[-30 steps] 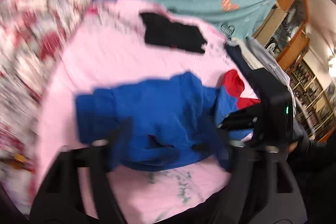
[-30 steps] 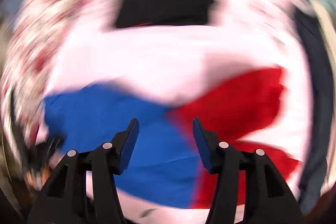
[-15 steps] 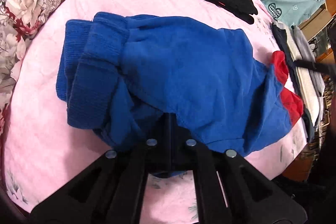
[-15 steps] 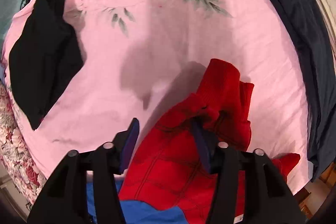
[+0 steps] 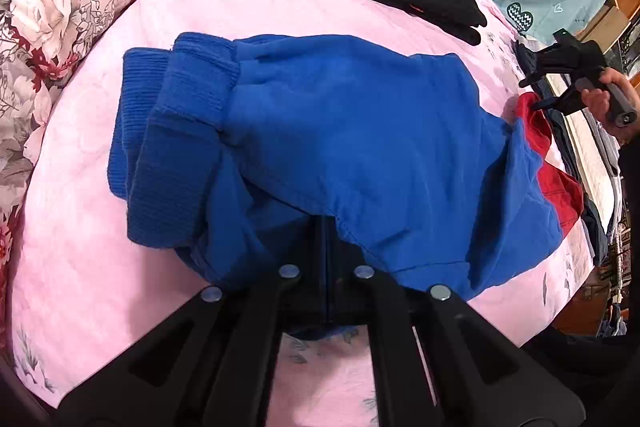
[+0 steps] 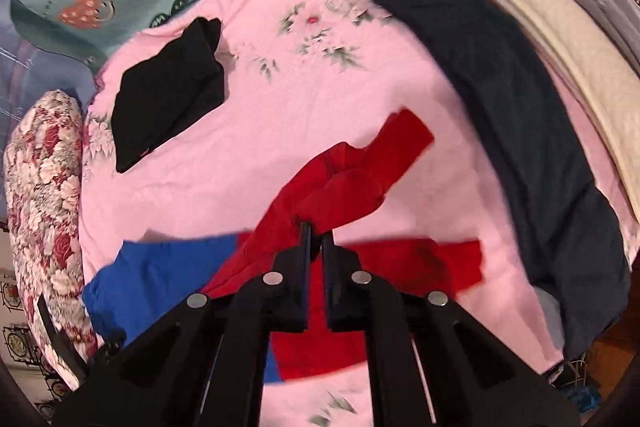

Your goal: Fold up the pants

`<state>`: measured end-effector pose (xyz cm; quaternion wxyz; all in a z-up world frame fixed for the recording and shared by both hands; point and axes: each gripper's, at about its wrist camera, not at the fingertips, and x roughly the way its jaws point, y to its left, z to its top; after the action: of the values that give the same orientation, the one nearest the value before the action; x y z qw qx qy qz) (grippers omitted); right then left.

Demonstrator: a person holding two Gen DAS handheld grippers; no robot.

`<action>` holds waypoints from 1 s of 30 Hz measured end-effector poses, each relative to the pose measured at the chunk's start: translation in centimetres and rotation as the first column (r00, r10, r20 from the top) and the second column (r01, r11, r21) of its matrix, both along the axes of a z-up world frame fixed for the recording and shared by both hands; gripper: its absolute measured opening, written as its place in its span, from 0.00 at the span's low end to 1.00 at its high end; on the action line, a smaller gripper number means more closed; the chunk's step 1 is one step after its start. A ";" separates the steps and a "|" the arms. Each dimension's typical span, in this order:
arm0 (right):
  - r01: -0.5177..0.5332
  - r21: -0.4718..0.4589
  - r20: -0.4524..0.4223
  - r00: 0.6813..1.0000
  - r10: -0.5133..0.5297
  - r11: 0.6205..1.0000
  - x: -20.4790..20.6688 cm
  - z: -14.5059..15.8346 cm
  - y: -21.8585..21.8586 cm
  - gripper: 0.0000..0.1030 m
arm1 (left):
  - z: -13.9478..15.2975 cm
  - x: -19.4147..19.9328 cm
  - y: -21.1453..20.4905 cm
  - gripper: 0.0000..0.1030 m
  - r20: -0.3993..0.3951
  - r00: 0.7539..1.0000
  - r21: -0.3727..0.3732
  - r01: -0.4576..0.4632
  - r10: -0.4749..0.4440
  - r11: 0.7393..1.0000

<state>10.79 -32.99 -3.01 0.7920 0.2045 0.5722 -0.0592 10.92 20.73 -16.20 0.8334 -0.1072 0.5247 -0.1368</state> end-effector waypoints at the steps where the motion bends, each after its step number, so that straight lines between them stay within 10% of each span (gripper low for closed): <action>1: 0.008 -0.004 0.006 1.000 -0.008 1.000 -0.5 -0.1 -0.9 0.05 | 0.0 0.1 0.1 0.02 0.000 1.000 -0.005 0.003 -0.003 1.000; 16: 0.116 0.181 0.015 0.993 -0.120 0.977 -8.5 -11.7 -4.5 0.06 | -0.1 0.3 0.6 0.02 -0.014 1.000 -0.034 0.027 -0.027 0.999; 19: 0.073 0.134 0.010 0.997 -0.075 0.988 -8.6 -11.5 -5.0 0.22 | -0.1 0.4 0.5 0.02 -0.011 0.999 -0.025 0.047 -0.047 0.999; 25: -0.057 -0.095 0.211 0.974 0.076 0.994 -7.4 -5.0 -2.6 0.22 | 0.2 0.6 -0.3 0.03 -0.027 0.997 0.023 0.071 -0.070 0.997; 30: -0.138 -0.221 0.202 0.962 0.184 0.965 -5.7 -7.0 -2.2 0.21 | 0.7 0.7 -1.8 0.03 -0.035 0.997 0.123 0.078 -0.074 0.989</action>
<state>5.05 -35.22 -10.02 0.8696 0.0798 0.4863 -0.0299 11.58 18.92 -15.51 0.8245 -0.0372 0.5486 -0.1338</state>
